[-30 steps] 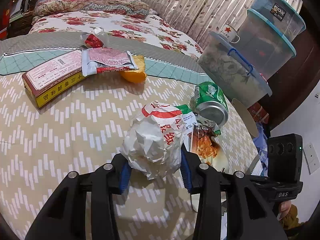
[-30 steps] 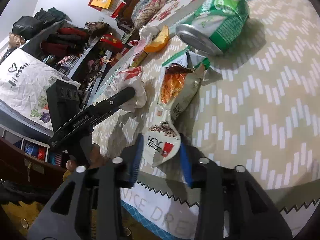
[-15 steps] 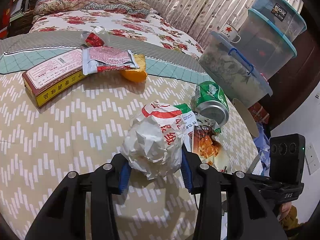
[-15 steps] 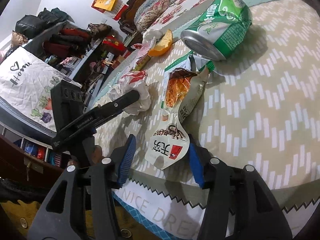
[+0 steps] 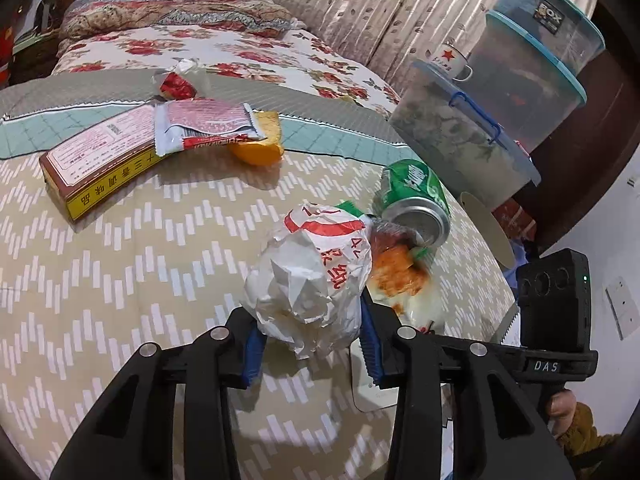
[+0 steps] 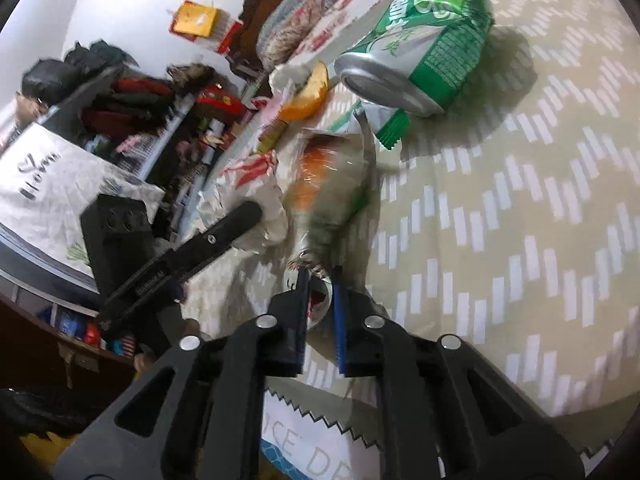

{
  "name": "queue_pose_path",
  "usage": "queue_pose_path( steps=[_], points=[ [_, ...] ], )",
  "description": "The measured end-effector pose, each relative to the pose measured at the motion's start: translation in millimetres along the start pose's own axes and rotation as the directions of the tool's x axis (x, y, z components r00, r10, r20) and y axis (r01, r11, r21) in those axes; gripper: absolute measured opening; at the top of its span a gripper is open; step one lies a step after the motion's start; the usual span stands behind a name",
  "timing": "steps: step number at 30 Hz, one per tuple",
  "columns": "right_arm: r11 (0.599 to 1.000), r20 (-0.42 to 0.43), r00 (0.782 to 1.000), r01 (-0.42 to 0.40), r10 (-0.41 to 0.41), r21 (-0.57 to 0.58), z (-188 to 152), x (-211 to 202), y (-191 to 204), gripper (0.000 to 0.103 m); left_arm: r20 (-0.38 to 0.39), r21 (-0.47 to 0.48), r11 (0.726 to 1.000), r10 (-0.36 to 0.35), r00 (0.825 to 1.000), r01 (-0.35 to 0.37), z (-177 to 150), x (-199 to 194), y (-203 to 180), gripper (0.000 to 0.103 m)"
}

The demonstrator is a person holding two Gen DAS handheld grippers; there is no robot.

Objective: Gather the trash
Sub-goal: 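Drop the bag and wrapper into the wastebasket, opening both grippers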

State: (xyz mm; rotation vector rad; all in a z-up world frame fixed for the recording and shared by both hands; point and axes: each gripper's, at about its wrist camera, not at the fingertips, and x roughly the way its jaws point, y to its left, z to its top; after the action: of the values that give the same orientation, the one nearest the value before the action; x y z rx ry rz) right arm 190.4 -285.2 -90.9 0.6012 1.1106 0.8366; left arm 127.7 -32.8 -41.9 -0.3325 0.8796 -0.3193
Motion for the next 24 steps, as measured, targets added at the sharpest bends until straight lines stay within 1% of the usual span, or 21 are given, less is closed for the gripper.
queue_pose_path(
  steps=[3, 5, 8, 9, 11, 14, 15, 16, 17, 18, 20, 21, 22, 23, 24],
  points=[
    [0.999, -0.015, 0.999, -0.048, 0.048, 0.001, -6, -3, 1, 0.009, -0.001, 0.01, 1.0, -0.01, 1.0, 0.01, -4, -5, -4, 0.036],
    [0.996, -0.014, 0.997, -0.081, 0.081, 0.022, -9, -7, -2, 0.009, -0.004, 0.009, 0.999, -0.031, 1.0, 0.031, -5, -8, -9, 0.036],
    [0.988, 0.024, 0.989, -0.145, 0.144, 0.061, -11, -23, -11, 0.009, 0.0, 0.029, 0.997, -0.072, 0.997, 0.072, 1, -14, -27, 0.036],
    [0.985, 0.052, 0.986, -0.16, 0.157, 0.065, -11, -34, -14, 0.009, -0.001, 0.046, 0.995, -0.088, 0.996, 0.088, 5, -14, -36, 0.036],
    [0.985, 0.094, 0.983, -0.162, 0.156, 0.063, -11, -48, -17, 0.009, -0.014, 0.077, 0.989, -0.122, 0.992, 0.123, 14, -11, -55, 0.036],
    [0.986, 0.201, 0.97, -0.151, 0.134, 0.069, -11, -88, -31, 0.009, -0.057, 0.141, 0.974, -0.172, 0.983, 0.178, 29, 6, -93, 0.037],
    [0.988, 0.259, 0.96, -0.131, 0.106, 0.081, -11, -108, -41, 0.009, -0.079, 0.161, 0.966, -0.192, 0.978, 0.203, 36, 16, -109, 0.037],
    [0.989, 0.292, 0.953, -0.115, 0.084, 0.09, -11, -122, -48, 0.009, -0.103, 0.178, 0.957, -0.214, 0.971, 0.23, 42, 26, -125, 0.037],
    [0.99, 0.347, 0.937, -0.087, 0.044, 0.11, -12, -142, -59, 0.009, -0.123, 0.193, 0.947, -0.234, 0.964, 0.255, 48, 35, -140, 0.037],
    [0.989, 0.378, 0.926, -0.074, 0.021, 0.126, -11, -154, -66, 0.009, -0.146, 0.22, 0.934, -0.253, 0.956, 0.28, 56, 47, -160, 0.037],
    [0.984, 0.455, 0.889, -0.042, -0.044, 0.175, -10, -189, -88, 0.009, -0.186, 0.289, 0.905, -0.267, 0.946, 0.312, 71, 74, -205, 0.037],
    [0.98, 0.49, 0.868, -0.011, -0.088, 0.197, -10, -208, -98, 0.009, -0.198, 0.311, 0.895, -0.268, 0.943, 0.319, 75, 84, -222, 0.037],
    [0.976, 0.516, 0.844, 0.038, -0.147, 0.216, -8, -227, -106, 0.009, -0.22, 0.34, 0.88, -0.27, 0.937, 0.333, 82, 99, -245, 0.037],
    [0.966, 0.537, 0.815, 0.098, -0.216, 0.24, -4, -244, -113, 0.009, -0.245, 0.36, 0.866, -0.272, 0.931, 0.348, 88, 115, -268, 0.037],
    [0.959, 0.546, 0.799, 0.129, -0.251, 0.251, -1, -253, -117, 0.009, -0.26, 0.37, 0.858, -0.272, 0.926, 0.356, 91, 126, -282, 0.037]
  ],
)
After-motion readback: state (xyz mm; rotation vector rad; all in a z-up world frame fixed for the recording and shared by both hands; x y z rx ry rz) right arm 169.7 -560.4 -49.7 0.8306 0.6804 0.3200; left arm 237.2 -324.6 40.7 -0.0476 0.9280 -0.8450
